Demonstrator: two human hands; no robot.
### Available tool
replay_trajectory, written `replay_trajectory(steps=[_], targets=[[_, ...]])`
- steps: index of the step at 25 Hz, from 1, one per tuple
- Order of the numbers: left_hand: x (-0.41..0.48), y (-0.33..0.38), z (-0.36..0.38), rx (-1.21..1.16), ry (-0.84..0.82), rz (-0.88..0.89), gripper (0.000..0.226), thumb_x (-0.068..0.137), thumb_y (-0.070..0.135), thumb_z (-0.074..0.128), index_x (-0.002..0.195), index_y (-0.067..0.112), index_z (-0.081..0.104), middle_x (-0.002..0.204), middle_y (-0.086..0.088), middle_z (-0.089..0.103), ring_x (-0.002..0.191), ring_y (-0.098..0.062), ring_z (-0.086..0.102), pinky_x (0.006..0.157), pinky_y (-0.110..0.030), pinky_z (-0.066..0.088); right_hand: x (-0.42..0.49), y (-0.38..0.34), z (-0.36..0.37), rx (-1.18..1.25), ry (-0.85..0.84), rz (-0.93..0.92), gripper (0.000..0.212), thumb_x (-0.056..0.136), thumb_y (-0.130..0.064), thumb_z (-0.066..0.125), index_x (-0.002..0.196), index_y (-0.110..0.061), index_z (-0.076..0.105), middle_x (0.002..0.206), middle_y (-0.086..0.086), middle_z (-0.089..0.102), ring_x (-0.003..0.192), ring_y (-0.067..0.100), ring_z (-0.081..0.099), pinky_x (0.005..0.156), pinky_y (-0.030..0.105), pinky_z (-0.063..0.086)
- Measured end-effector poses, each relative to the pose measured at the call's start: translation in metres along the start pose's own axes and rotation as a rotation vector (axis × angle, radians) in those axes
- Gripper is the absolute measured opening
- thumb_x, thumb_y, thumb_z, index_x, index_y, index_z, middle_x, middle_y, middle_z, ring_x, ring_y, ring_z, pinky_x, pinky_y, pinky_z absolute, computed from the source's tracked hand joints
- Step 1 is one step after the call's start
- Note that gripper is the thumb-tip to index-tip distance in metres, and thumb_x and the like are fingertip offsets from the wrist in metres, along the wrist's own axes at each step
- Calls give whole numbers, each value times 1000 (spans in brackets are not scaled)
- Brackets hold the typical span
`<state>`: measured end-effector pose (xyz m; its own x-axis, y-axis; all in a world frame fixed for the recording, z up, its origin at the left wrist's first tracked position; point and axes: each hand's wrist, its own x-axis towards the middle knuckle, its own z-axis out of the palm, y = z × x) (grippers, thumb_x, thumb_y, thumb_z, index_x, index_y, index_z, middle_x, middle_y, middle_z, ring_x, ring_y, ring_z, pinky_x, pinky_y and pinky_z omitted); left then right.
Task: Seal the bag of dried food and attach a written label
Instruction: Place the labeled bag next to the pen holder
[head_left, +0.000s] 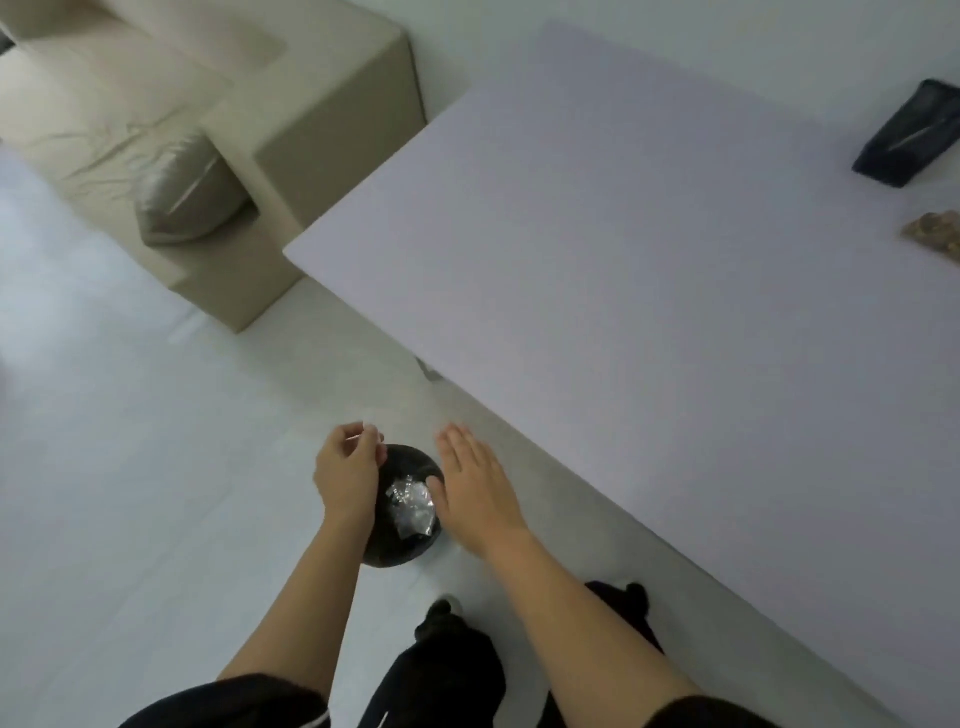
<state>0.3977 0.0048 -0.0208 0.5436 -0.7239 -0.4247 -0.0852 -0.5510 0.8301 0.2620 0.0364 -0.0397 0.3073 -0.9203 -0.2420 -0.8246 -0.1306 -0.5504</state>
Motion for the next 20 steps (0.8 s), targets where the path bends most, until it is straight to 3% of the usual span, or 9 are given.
replay_trajectory(steps=[2,6,8,12,15,20], targets=[[21,-30,-26,176,-35,-16,12,86,23,56,92,16,63,77,-3,69,73,-16,65,75,-31,49,14,-8,29,-10,-29,-53,54,99,-29,29,146,-8,15,157,8,14,145,20,8,118,34,1],[52,-110,-52,370,-150,-54,11,85,14,53,88,18,63,77,-4,68,75,-17,62,59,-18,42,36,14,92,-49,-114,-9,63,90,-40,17,141,-6,30,149,13,34,139,25,28,115,34,17],[66,-151,-54,411,-166,-95,10,87,13,55,91,16,63,80,-4,68,73,-14,61,56,-15,40,48,35,124,-64,-173,54,55,95,-35,28,142,-6,28,148,13,33,136,25,31,113,34,23],[117,-243,-43,525,-188,-142,11,89,18,57,89,14,67,77,-3,65,71,-14,58,56,-16,39,88,76,202,-19,-284,211,53,97,-28,39,142,-7,21,148,10,26,125,28,42,98,37,40],[156,-296,-25,539,-169,-136,12,89,17,55,90,14,67,79,-3,65,73,-15,57,58,-18,40,118,104,259,-5,-325,326,55,97,-30,39,142,-7,18,146,14,26,115,33,51,88,39,44],[218,-375,10,571,-146,-122,15,89,17,55,96,12,67,85,-1,65,79,-16,57,72,-27,44,159,150,344,3,-396,406,65,96,-39,38,145,-8,7,147,17,26,122,38,44,92,42,42]])
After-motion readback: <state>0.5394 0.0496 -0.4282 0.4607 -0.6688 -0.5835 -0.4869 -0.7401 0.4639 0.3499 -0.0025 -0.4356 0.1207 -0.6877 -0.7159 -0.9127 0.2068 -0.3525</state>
